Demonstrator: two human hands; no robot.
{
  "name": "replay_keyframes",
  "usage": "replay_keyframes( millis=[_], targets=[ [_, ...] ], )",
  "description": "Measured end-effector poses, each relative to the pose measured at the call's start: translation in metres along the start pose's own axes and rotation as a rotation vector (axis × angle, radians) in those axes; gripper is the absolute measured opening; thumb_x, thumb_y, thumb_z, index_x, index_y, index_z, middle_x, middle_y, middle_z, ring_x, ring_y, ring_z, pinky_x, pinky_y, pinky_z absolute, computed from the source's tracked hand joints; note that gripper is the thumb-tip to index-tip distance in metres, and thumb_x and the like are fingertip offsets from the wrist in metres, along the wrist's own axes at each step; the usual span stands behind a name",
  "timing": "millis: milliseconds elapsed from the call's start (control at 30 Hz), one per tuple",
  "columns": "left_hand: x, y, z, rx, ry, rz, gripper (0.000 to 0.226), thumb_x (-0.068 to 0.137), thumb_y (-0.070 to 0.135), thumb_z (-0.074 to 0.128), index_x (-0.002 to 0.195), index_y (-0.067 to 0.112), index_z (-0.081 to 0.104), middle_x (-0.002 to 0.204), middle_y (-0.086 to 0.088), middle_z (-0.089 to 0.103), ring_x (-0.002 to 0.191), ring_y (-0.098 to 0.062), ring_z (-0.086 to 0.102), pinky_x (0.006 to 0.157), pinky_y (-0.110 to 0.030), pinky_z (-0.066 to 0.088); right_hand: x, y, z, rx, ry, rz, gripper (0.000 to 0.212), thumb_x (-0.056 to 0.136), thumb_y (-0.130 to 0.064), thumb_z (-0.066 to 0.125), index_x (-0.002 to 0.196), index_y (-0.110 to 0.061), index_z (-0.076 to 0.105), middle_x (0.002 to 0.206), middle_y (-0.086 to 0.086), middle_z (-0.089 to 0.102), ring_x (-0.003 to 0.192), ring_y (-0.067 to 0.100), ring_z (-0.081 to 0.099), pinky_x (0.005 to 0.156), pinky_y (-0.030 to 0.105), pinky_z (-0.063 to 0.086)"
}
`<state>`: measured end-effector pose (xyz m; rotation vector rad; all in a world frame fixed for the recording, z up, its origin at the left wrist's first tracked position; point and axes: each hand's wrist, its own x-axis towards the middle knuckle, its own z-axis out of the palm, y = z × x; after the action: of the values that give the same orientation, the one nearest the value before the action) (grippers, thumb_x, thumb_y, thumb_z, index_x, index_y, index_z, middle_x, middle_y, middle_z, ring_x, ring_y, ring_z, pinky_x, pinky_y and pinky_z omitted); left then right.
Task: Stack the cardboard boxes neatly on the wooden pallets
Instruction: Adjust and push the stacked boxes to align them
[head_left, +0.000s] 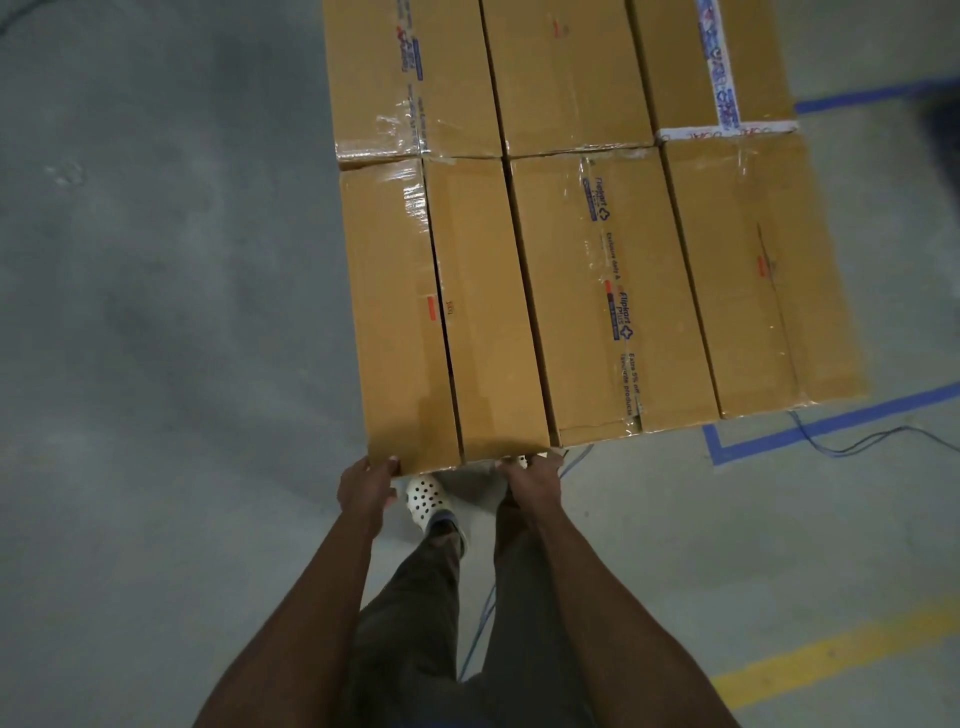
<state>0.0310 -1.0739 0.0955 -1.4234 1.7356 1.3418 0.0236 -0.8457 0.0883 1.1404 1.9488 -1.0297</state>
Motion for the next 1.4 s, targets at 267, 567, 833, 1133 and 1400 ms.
replay_keyframes(
  millis=[267, 567, 833, 1133, 1400],
  targets=[
    [-0.026, 0.006, 0.016, 0.58, 0.196, 0.287, 0.05, 0.094, 0.031, 0.062, 0.136, 0.008, 0.05, 0.132, -0.024, 0.05, 0.114, -0.043, 0.055, 0.098, -0.052, 0.047, 0.011, -0.002, -0.028, -0.003, -0.146, -0.017, 0.072, 0.086, -0.037, 0.074, 0.142, -0.008, 0.04, 0.13, 0.011, 0.057, 0.118, 0.03, 0.057, 0.095, 0.043, 0.052],
    [-0.08, 0.026, 0.105, 0.968, 0.07, 1.071, 0.049, 0.093, 0.029, 0.058, 0.138, 0.012, 0.055, 0.138, -0.017, 0.055, 0.135, -0.04, 0.043, 0.109, -0.055, 0.034, 0.027, 0.016, -0.099, 0.066, 0.204, 0.043, 0.065, 0.087, -0.037, 0.067, 0.137, -0.005, 0.042, 0.135, 0.019, 0.055, 0.122, 0.039, 0.056, 0.098, 0.045, 0.049],
    [-0.067, 0.029, 0.199, 1.281, -0.227, 1.076, 0.086, 0.099, 0.048, 0.055, 0.161, 0.017, 0.005, 0.169, -0.013, 0.001, 0.155, -0.034, -0.006, 0.125, -0.054, 0.003, 0.101, 0.033, -0.179, 0.079, 0.478, -0.067, 0.113, 0.08, -0.045, 0.083, 0.16, -0.009, 0.012, 0.164, 0.016, 0.009, 0.144, 0.045, 0.025, 0.112, 0.055, 0.035],
    [-0.072, 0.022, 0.236, 1.132, -0.194, 0.91, 0.107, 0.093, 0.042, 0.066, 0.159, 0.009, -0.01, 0.167, -0.015, -0.014, 0.154, -0.03, -0.014, 0.127, -0.045, -0.001, 0.143, 0.041, -0.197, 0.201, 0.429, -0.087, 0.146, 0.055, -0.049, 0.096, 0.16, -0.008, 0.003, 0.162, 0.003, -0.001, 0.143, 0.03, 0.033, 0.116, 0.048, 0.039],
    [-0.075, 0.032, 0.235, 1.064, -0.179, 0.825, 0.099, 0.093, 0.035, 0.068, 0.162, 0.014, -0.001, 0.169, -0.007, -0.012, 0.156, -0.029, -0.001, 0.125, -0.045, 0.021, 0.143, 0.025, -0.198, 0.124, 0.355, -0.07, 0.135, 0.056, -0.033, 0.099, 0.158, -0.009, 0.013, 0.16, 0.006, 0.007, 0.134, 0.023, 0.036, 0.11, 0.035, 0.038]
  ],
)
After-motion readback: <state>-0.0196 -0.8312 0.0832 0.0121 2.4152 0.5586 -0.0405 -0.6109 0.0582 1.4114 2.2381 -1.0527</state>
